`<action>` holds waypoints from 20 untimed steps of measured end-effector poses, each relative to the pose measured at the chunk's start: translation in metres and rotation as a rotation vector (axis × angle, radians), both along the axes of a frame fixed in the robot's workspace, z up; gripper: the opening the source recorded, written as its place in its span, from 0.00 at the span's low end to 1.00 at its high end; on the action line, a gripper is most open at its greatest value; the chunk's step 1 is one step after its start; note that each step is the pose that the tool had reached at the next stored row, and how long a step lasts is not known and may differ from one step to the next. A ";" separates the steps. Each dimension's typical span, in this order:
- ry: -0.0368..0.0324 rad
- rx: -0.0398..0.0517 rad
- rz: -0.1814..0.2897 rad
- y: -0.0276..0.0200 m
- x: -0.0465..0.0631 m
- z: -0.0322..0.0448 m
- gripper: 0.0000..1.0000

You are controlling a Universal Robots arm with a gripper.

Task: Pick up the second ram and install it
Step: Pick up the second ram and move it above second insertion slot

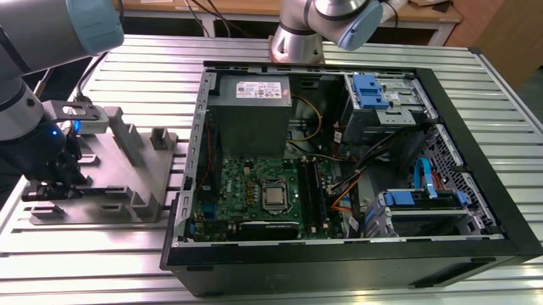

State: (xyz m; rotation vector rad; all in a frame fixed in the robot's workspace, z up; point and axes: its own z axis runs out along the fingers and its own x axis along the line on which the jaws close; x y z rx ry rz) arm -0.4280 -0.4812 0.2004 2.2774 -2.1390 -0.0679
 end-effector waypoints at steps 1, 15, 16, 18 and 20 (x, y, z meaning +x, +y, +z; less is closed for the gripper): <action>0.0000 0.0000 0.000 0.0000 0.000 0.0000 0.33; -0.0002 0.0002 0.000 0.0000 0.001 -0.0005 0.16; -0.0002 0.0001 0.000 0.0000 0.002 -0.0005 0.16; 0.0000 0.0000 0.000 0.0000 0.002 -0.0004 0.16; 0.0000 0.0001 0.000 0.0000 0.002 -0.0004 0.16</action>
